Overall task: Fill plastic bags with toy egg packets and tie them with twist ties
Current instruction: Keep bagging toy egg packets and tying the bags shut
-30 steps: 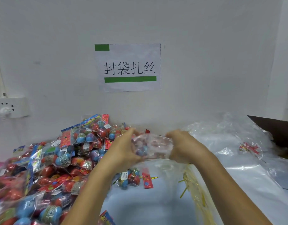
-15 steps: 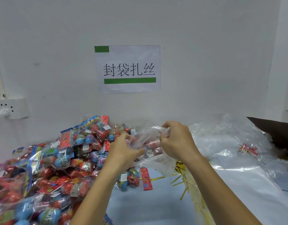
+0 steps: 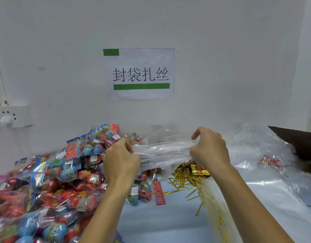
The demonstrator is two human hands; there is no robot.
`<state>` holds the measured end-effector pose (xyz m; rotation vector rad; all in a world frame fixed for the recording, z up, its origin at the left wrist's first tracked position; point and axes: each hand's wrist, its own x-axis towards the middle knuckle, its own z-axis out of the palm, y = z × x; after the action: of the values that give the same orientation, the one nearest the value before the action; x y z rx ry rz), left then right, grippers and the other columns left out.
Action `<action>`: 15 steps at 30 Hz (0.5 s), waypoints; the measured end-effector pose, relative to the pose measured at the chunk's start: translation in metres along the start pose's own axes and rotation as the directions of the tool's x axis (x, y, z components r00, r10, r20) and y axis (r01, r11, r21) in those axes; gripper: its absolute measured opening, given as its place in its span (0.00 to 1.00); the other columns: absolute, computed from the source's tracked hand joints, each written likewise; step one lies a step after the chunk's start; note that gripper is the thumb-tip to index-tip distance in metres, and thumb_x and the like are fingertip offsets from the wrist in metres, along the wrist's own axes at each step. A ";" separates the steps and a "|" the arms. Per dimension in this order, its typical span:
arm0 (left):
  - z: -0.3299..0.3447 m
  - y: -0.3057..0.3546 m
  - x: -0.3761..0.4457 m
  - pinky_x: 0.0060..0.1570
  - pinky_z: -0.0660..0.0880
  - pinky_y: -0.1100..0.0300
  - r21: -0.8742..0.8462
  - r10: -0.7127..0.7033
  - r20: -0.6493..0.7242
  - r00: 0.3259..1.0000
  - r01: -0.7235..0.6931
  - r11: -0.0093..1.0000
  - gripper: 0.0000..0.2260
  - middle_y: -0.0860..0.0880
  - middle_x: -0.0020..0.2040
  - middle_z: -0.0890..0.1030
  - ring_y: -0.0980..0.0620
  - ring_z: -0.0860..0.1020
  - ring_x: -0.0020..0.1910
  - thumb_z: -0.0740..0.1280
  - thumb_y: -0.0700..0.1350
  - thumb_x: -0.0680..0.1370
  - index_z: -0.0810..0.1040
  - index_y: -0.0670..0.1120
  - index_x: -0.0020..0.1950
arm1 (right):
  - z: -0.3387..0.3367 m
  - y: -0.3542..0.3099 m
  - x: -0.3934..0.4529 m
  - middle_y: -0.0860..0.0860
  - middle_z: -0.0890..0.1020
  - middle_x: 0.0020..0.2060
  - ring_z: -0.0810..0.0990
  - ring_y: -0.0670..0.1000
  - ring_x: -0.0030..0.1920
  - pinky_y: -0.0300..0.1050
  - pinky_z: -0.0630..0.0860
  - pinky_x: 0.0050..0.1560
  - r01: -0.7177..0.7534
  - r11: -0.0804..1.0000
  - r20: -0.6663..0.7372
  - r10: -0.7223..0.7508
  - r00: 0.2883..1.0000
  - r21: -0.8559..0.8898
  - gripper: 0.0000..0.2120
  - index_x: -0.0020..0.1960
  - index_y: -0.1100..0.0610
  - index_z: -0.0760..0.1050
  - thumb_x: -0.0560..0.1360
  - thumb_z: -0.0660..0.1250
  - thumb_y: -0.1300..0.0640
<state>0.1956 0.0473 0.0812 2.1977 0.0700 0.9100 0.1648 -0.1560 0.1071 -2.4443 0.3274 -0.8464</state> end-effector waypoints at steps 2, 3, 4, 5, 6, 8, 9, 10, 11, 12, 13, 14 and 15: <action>0.003 0.003 0.002 0.32 0.69 0.58 -0.124 0.046 0.102 0.994 -0.033 0.992 0.08 0.50 0.38 0.78 0.53 0.74 0.36 0.69 0.38 0.74 0.73 0.49 0.40 | -0.002 0.002 0.003 0.54 0.78 0.51 0.76 0.58 0.52 0.47 0.72 0.46 -0.002 0.998 0.033 0.000 0.999 0.058 0.19 0.59 0.52 0.75 0.70 0.64 0.65; 0.004 0.003 0.002 0.31 0.68 0.61 -0.182 0.048 0.152 0.987 -0.020 0.983 0.09 0.50 0.39 0.78 0.55 0.74 0.36 0.71 0.39 0.74 0.73 0.49 0.41 | -0.003 0.002 0.003 0.55 0.79 0.54 0.77 0.58 0.54 0.47 0.73 0.48 -0.005 0.996 0.059 0.000 0.998 0.084 0.20 0.61 0.51 0.75 0.71 0.65 0.64; 0.005 0.004 0.002 0.29 0.69 0.64 -0.239 0.042 0.199 0.979 0.007 0.971 0.09 0.50 0.40 0.79 0.56 0.73 0.35 0.72 0.39 0.73 0.73 0.49 0.43 | -0.003 0.002 0.003 0.55 0.78 0.56 0.77 0.58 0.55 0.47 0.75 0.50 0.000 0.995 0.087 -0.009 0.996 0.098 0.19 0.62 0.51 0.75 0.72 0.66 0.62; 0.006 0.005 0.001 0.28 0.69 0.67 -0.294 0.046 0.240 0.970 0.027 0.955 0.09 0.50 0.42 0.79 0.57 0.74 0.35 0.73 0.39 0.73 0.74 0.48 0.45 | -0.002 0.002 0.003 0.54 0.78 0.56 0.77 0.57 0.56 0.48 0.76 0.52 0.011 0.995 0.112 -0.022 0.993 0.103 0.19 0.62 0.50 0.75 0.72 0.68 0.60; 0.007 0.006 -0.001 0.27 0.70 0.70 -0.339 0.069 0.269 0.961 0.027 0.941 0.09 0.51 0.43 0.80 0.57 0.76 0.35 0.73 0.39 0.73 0.74 0.47 0.47 | 0.000 0.000 0.002 0.53 0.79 0.57 0.78 0.57 0.56 0.49 0.77 0.54 0.025 0.994 0.126 -0.039 0.991 0.108 0.18 0.62 0.50 0.75 0.73 0.70 0.58; 0.009 0.008 -0.006 0.28 0.70 0.73 -0.393 0.149 0.283 0.947 -0.028 0.919 0.08 0.54 0.43 0.81 0.56 0.79 0.35 0.73 0.41 0.75 0.75 0.48 0.48 | 0.005 -0.003 0.000 0.52 0.79 0.57 0.78 0.56 0.55 0.51 0.78 0.57 0.056 0.990 0.125 -0.073 0.990 0.130 0.18 0.62 0.50 0.76 0.73 0.71 0.55; 0.009 0.010 -0.008 0.29 0.70 0.74 -0.412 0.182 0.281 0.942 -0.053 0.909 0.08 0.55 0.43 0.82 0.57 0.80 0.36 0.73 0.42 0.75 0.76 0.48 0.48 | 0.008 -0.005 -0.001 0.52 0.80 0.56 0.79 0.57 0.54 0.52 0.78 0.57 0.067 0.988 0.115 -0.084 0.990 0.141 0.17 0.61 0.51 0.76 0.73 0.71 0.54; 0.009 0.011 -0.009 0.30 0.70 0.74 -0.425 0.198 0.277 0.940 -0.065 0.903 0.07 0.55 0.42 0.82 0.59 0.80 0.36 0.74 0.42 0.75 0.76 0.48 0.48 | 0.010 -0.006 -0.001 0.52 0.80 0.55 0.79 0.57 0.54 0.52 0.78 0.56 0.071 0.987 0.103 -0.087 0.991 0.147 0.17 0.61 0.51 0.76 0.73 0.71 0.53; 0.010 0.010 -0.009 0.29 0.71 0.74 -0.424 0.197 0.271 0.942 -0.067 0.903 0.07 0.55 0.41 0.83 0.59 0.80 0.35 0.74 0.42 0.75 0.77 0.48 0.47 | 0.012 -0.006 -0.001 0.52 0.80 0.55 0.79 0.57 0.53 0.52 0.79 0.55 0.067 0.988 0.089 -0.080 0.993 0.142 0.17 0.61 0.50 0.76 0.73 0.71 0.53; 0.009 0.010 -0.009 0.27 0.71 0.71 -0.398 0.174 0.256 0.951 -0.060 0.915 0.06 0.53 0.40 0.83 0.58 0.80 0.32 0.74 0.42 0.75 0.78 0.48 0.46 | 0.013 -0.006 -0.001 0.52 0.80 0.54 0.79 0.57 0.53 0.50 0.78 0.52 0.057 0.990 0.069 -0.066 0.995 0.125 0.16 0.60 0.50 0.77 0.72 0.71 0.54; 0.009 0.008 -0.008 0.27 0.73 0.66 -0.342 0.127 0.224 0.966 -0.044 0.939 0.06 0.52 0.38 0.83 0.55 0.80 0.30 0.74 0.41 0.74 0.78 0.49 0.45 | 0.013 -0.005 -0.001 0.51 0.79 0.53 0.79 0.58 0.52 0.48 0.77 0.49 0.039 0.994 0.038 -0.044 0.998 0.103 0.15 0.58 0.49 0.77 0.71 0.70 0.56; 0.009 0.007 -0.007 0.27 0.73 0.60 -0.260 0.065 0.172 0.983 -0.019 0.965 0.06 0.51 0.36 0.82 0.52 0.79 0.30 0.72 0.40 0.74 0.78 0.50 0.44 | 0.012 -0.004 -0.001 0.52 0.79 0.51 0.78 0.58 0.50 0.47 0.75 0.46 0.014 0.997 -0.006 -0.013 1.000 0.081 0.13 0.54 0.49 0.77 0.70 0.69 0.58; 0.008 0.005 -0.006 0.27 0.71 0.59 -0.171 0.008 0.103 0.995 0.010 0.985 0.07 0.50 0.35 0.81 0.49 0.78 0.32 0.70 0.39 0.73 0.77 0.50 0.44 | 0.010 -0.002 0.000 0.52 0.79 0.48 0.78 0.59 0.47 0.46 0.73 0.43 -0.017 0.997 -0.054 0.021 0.998 0.069 0.11 0.50 0.49 0.77 0.69 0.68 0.61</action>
<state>0.1950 0.0372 0.0775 2.0801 -0.0550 0.7702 0.1710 -0.1505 0.1014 -2.3541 0.3355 -0.9033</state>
